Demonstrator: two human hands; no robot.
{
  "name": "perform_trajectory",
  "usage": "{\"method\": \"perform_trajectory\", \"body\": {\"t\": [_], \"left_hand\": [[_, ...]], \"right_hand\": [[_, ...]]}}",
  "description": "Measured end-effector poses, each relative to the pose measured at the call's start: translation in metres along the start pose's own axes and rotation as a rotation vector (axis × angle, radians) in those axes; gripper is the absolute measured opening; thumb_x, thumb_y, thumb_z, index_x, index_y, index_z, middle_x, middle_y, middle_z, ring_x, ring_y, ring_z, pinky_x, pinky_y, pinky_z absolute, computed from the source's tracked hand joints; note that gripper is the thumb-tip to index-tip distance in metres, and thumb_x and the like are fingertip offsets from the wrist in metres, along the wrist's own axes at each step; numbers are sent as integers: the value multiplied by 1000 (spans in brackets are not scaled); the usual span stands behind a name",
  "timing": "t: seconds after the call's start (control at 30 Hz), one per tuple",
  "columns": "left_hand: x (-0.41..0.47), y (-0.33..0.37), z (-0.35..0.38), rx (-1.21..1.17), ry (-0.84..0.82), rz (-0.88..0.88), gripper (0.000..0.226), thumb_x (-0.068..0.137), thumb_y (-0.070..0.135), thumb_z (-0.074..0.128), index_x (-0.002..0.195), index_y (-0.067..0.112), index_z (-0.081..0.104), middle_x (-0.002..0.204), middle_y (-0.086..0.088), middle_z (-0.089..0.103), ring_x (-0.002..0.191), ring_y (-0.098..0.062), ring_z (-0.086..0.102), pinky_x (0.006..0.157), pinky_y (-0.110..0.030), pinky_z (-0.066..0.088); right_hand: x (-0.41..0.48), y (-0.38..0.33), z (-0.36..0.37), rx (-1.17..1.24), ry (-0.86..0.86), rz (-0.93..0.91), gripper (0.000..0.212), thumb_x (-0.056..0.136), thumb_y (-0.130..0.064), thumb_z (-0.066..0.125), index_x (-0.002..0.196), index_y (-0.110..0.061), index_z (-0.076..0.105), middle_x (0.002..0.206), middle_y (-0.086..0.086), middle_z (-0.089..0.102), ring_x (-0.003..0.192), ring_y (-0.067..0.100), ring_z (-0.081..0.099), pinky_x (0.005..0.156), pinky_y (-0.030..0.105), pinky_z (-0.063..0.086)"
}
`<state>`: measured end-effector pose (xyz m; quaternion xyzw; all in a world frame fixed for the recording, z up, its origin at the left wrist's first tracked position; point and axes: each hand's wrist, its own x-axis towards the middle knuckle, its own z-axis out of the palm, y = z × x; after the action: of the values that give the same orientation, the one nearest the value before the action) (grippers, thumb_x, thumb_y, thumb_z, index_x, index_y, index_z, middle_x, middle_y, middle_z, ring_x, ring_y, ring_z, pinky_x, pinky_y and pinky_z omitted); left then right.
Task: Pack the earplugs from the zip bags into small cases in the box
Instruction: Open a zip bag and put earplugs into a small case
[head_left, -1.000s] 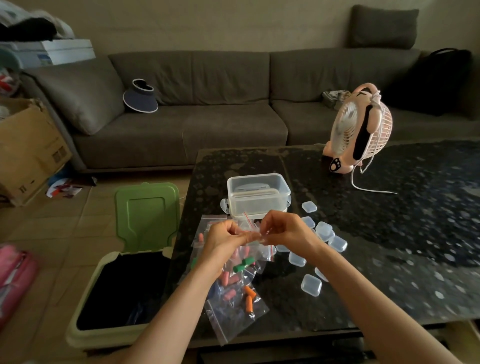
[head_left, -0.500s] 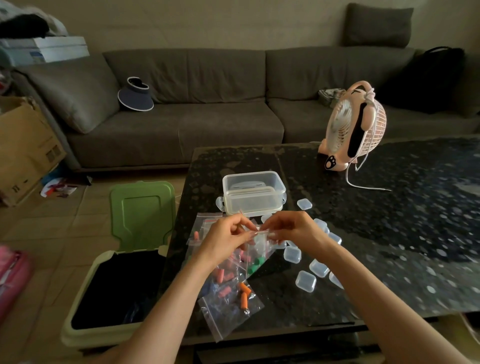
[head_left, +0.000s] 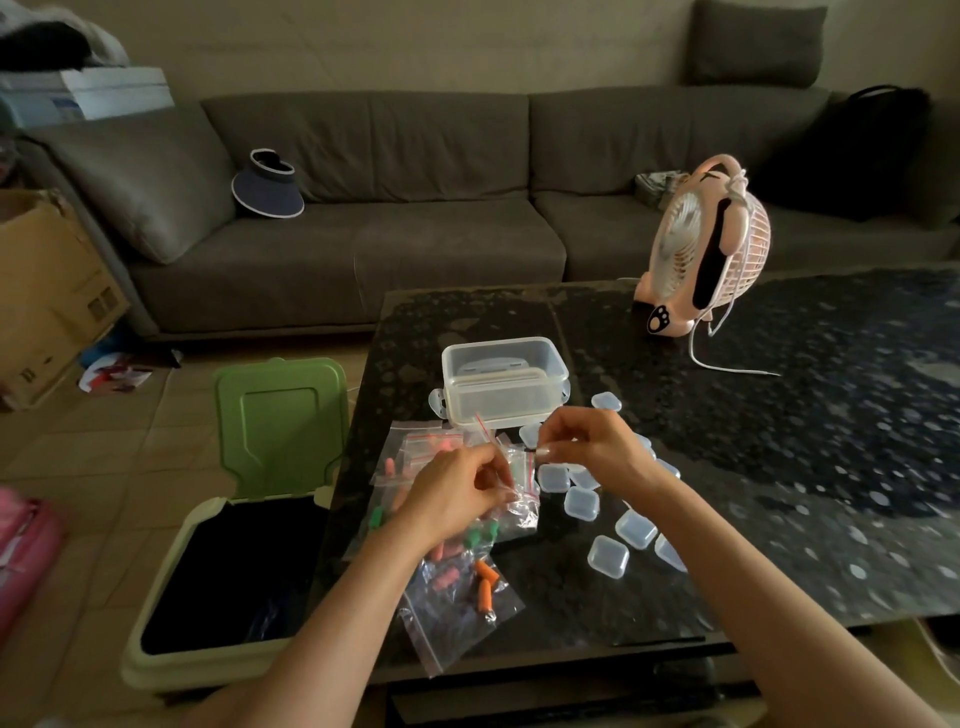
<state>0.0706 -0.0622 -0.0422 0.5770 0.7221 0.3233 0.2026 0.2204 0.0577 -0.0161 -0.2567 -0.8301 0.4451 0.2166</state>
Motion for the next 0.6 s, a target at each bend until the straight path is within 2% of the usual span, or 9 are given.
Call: {"method": "perform_trajectory", "body": {"t": [0.13,0.23,0.37,0.47,0.57,0.6], "left_hand": [[-1,2,-3,-116,40,11,14,79,16,73,88,19,63,87,5,69,81,-6,67,78,-32,57],[-2,3,-3,-133,63,30,15,78,14,73,87,19,63,86,6,70,80,-4,68,77,-30,57],[-2,5,-2,-187,89,74,18,75,12,75,84,20,63,83,6,70,79,-3,67,77,-24,56],[-2,3,-1,-165,102,57,17,74,14,77,86,17,65,83,7,70,78,-1,67,77,-24,57],[-2,2,-1,-108,103,14,19,72,21,79,86,18,66,82,9,70,77,-2,67,76,-31,57],[-2,2,-1,-71,99,8,20,71,24,79,85,20,65,81,10,70,77,-2,67,77,-32,57]], "right_hand": [[-1,2,8,-175,-84,-49,20,78,-9,74,78,-27,66,82,-10,66,76,4,61,72,14,49],[-2,4,13,-230,-54,-70,18,78,-10,75,80,-26,66,83,-8,64,77,7,60,73,14,48],[-3,2,13,-267,-56,-48,12,76,-8,76,85,-13,70,73,-13,59,66,3,55,67,8,44],[-2,1,14,-302,-17,-30,9,73,-4,77,80,-5,73,68,-18,57,62,0,53,64,6,43],[-1,0,15,-351,51,-45,7,72,-4,78,73,-9,73,68,-19,55,64,1,52,64,12,46],[-2,0,15,-366,66,-61,9,71,-4,78,71,-10,72,68,-19,53,65,2,51,66,18,47]]}}
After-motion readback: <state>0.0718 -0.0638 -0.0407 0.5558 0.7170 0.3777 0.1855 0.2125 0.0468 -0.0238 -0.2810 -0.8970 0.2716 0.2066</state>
